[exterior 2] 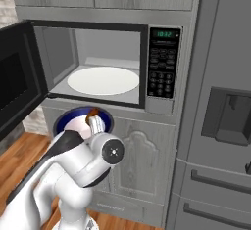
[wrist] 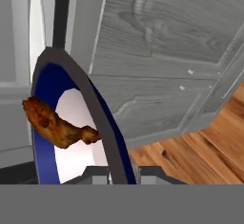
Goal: Remove the banana from the bowl and place it on the small plate. Then place the bowl with only the chicken drumstick in the microwave, close the door, and press the start button to microwave the chicken drumstick.
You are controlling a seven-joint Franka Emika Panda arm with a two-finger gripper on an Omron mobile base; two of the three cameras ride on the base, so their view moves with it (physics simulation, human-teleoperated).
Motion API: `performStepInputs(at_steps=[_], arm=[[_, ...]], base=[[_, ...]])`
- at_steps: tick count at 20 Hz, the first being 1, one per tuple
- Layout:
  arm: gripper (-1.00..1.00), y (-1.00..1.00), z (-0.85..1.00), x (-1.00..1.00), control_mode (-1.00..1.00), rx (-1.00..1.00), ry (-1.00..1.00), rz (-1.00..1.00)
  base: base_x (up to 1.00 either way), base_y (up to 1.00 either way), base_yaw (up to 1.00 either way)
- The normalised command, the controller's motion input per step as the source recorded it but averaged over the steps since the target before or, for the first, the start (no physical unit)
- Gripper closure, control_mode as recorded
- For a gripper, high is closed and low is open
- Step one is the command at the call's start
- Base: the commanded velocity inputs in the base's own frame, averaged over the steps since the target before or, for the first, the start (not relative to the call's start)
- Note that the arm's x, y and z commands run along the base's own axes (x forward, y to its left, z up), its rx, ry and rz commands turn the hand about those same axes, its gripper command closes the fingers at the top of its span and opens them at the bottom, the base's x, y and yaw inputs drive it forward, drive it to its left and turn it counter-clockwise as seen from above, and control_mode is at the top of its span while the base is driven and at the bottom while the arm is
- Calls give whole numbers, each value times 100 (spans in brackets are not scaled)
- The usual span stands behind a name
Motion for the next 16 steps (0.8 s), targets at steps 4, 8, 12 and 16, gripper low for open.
performStepInputs(at_steps=[4,8,12,16], arm=[[100,13,54,42,-100,0,-2,-6],[100,4,48,61,-100,0,-2,-7],[100,0,66,26,-100,0,-7,-12],[100,0,60,5,-100,0,-9,-7]], base=[[0,0,0],[0,0,0],[0,0,0],[0,0,0]])
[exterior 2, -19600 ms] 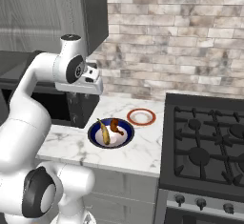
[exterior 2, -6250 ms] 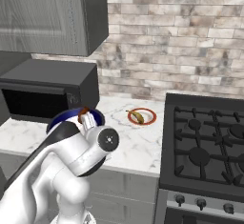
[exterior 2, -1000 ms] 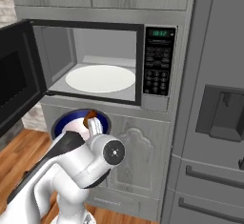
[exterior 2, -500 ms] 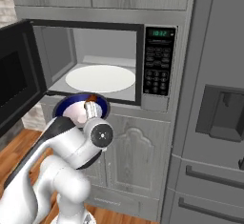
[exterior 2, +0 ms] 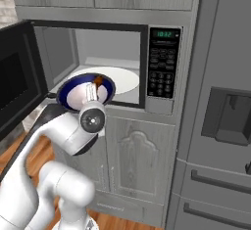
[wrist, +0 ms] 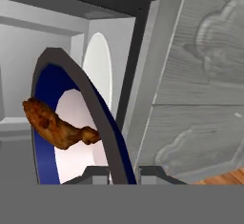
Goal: Remove the banana from the bowl and place it on the small plate. Then place the bowl with only the chicken drumstick in the microwave, close the door, and press the start button to microwave the chicken drumstick.
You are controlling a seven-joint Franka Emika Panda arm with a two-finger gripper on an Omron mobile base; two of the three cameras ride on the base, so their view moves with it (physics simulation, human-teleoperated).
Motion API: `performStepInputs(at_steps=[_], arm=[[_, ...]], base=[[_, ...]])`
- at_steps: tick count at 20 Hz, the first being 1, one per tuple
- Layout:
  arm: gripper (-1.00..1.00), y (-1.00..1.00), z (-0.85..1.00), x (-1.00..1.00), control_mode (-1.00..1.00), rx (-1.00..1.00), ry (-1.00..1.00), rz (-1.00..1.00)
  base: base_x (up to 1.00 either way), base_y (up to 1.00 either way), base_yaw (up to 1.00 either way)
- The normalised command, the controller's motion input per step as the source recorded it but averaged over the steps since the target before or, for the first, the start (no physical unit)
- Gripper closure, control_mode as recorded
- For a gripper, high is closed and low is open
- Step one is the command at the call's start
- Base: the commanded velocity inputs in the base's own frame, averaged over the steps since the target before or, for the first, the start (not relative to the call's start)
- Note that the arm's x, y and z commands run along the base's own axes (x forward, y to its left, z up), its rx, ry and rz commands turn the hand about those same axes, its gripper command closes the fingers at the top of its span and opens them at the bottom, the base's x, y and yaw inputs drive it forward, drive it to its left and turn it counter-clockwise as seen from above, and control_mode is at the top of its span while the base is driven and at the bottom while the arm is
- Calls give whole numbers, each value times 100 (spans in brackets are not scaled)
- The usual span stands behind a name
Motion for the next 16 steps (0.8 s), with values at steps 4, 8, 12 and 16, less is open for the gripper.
performStepInputs(at_steps=[4,8,12,16], arm=[[100,0,41,56,-100,3,6,-8],[100,0,19,83,-100,0,21,-3],[100,2,-1,90,-100,0,15,0],[100,0,-17,67,-100,0,10,0]], base=[[0,0,0],[0,0,0],[0,0,0],[0,0,0]])
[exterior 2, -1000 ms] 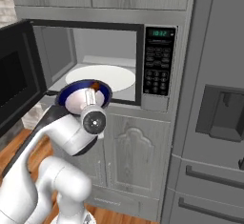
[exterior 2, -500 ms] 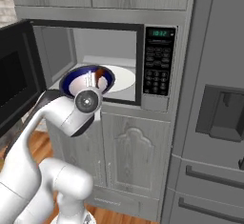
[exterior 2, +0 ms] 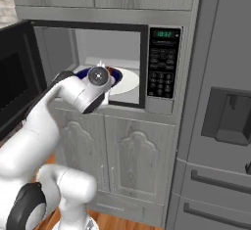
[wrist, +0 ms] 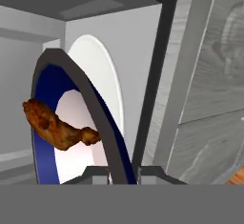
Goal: Remove the banana from the bowl and place it on the small plate. Then place the bowl with only the chicken drumstick in the microwave, close the door, and press the start button to microwave the chicken drumstick.
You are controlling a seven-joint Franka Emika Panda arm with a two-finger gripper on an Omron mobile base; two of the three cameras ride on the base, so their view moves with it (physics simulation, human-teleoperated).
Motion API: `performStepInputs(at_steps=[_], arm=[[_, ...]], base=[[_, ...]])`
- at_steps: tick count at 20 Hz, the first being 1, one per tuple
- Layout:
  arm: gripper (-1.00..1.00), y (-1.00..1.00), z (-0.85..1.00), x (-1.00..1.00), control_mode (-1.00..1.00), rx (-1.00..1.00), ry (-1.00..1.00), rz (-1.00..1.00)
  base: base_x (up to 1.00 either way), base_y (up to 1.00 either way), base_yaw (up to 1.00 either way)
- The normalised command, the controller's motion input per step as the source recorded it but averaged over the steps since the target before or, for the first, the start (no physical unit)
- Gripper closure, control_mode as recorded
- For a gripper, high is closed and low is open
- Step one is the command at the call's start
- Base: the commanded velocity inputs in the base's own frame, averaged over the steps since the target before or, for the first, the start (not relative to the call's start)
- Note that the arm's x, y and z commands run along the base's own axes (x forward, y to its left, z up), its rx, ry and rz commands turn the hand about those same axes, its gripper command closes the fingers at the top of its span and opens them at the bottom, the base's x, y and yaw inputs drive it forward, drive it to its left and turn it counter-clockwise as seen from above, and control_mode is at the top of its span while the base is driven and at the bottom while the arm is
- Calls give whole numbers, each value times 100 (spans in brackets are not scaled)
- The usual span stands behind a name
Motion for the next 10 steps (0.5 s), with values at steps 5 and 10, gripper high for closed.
performStepInputs(at_steps=[5,10], arm=[[100,21,-21,52,-100,0,1,0],[100,35,-26,48,-100,0,0,0]], base=[[0,0,0],[0,0,0]])
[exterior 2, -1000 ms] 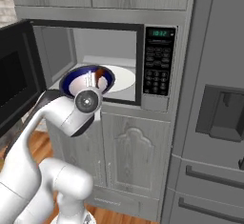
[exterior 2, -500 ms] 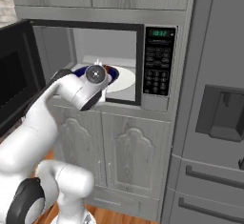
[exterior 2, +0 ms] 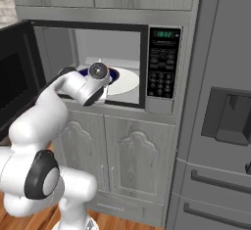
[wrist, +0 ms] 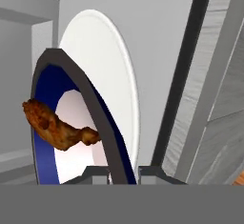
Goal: Remove the banana from the bowl and place it on the small plate. Then place the bowl with only the chicken drumstick in the microwave, close the door, and press the start button to microwave the chicken drumstick.
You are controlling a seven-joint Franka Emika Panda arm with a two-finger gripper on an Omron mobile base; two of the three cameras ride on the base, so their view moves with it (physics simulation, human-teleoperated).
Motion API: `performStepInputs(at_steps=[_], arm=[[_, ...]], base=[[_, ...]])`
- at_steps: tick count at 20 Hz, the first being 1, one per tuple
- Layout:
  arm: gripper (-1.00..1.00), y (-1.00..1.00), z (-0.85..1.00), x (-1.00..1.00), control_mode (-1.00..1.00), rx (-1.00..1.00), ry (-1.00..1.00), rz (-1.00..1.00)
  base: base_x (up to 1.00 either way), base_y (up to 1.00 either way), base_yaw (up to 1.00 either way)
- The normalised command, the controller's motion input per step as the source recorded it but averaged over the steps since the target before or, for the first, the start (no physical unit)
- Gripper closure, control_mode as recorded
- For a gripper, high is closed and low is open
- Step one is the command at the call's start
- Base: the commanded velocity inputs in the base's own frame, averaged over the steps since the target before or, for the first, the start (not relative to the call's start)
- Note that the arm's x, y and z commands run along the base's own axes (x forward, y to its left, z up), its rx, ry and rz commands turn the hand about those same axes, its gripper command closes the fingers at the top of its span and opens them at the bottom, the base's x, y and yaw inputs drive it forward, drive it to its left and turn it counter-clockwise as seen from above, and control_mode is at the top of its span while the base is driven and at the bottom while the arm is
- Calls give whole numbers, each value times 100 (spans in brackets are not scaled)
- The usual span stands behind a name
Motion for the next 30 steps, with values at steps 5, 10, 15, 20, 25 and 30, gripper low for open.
performStepInputs(at_steps=[5,10,15,20,25,30], arm=[[100,20,-25,47,-100,0,0,0],[100,1,-13,36,-100,2,0,0],[100,0,-11,28,-100,3,0,0],[-100,0,-7,23,-100,2,0,0],[-100,0,-2,6,-100,1,0,0],[-100,0,12,-25,-100,0,-3,0]], base=[[0,0,0],[0,0,0],[0,0,0],[0,0,0],[0,0,0],[0,0,0]])
